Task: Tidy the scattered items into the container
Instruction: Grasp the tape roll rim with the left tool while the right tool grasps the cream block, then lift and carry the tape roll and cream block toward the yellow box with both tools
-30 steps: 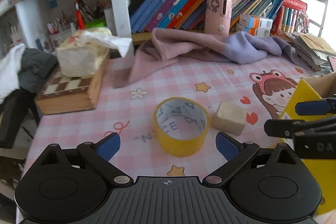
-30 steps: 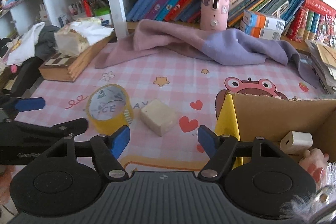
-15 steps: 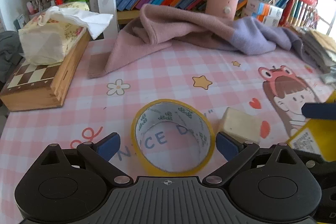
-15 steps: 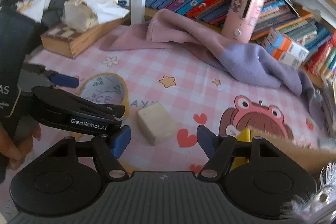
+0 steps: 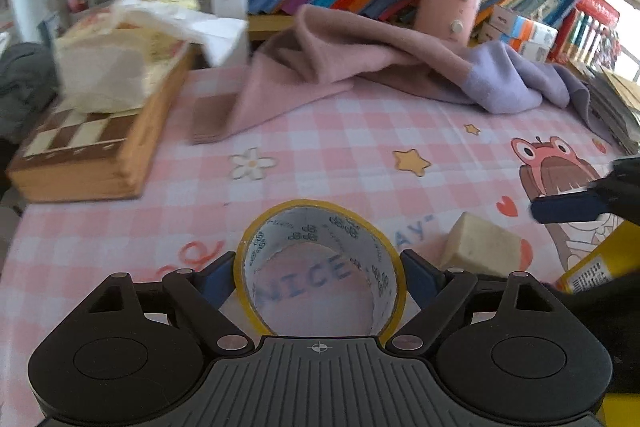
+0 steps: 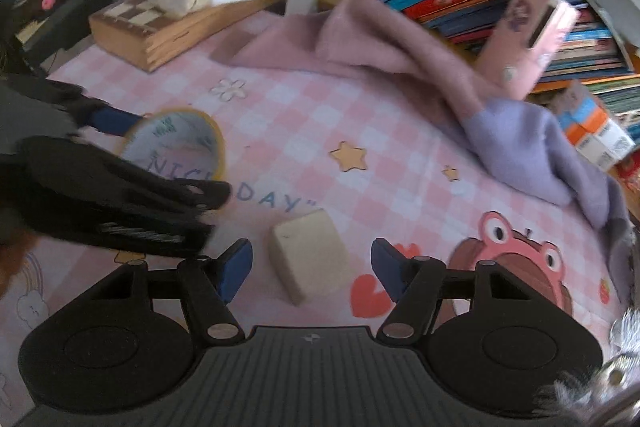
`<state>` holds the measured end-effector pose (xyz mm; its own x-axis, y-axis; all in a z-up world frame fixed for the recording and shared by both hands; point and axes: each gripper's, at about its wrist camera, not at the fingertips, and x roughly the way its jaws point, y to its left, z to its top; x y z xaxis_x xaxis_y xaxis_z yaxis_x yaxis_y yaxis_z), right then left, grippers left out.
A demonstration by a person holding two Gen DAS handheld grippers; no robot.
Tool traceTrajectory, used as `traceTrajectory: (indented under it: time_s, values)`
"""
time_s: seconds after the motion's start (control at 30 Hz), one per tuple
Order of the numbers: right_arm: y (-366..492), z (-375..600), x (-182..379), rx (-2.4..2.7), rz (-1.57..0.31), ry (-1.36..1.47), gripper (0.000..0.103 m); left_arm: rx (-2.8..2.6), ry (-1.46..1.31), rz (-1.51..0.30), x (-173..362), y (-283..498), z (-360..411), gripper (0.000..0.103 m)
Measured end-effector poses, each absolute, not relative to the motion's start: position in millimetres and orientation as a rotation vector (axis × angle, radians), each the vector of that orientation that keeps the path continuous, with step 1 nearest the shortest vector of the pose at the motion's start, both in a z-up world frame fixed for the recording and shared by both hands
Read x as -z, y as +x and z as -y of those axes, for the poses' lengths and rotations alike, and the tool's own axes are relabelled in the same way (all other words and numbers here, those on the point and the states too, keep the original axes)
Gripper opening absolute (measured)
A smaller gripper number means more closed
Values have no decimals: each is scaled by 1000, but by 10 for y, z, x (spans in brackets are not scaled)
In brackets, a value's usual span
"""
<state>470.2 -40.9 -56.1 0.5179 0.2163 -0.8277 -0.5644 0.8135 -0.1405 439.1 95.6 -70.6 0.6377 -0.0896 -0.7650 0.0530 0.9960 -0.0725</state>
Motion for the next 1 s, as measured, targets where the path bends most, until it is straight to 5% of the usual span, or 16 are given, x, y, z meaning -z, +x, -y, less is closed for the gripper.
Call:
traceTrajectory:
  time_s: [0.33,0.63,1.0]
  values:
    - [5099,433,834,-421,-1071,-288,56,-2,-160,-848,444,3758,-1362,87]
    - [5010,482,743,-449,-1062,-231,38,-9,-206,-825,296,3340,-1429,87]
    - [4416,506,240,-534,-968,-132,37,25,-189,-750,3,2952,-1317,87]
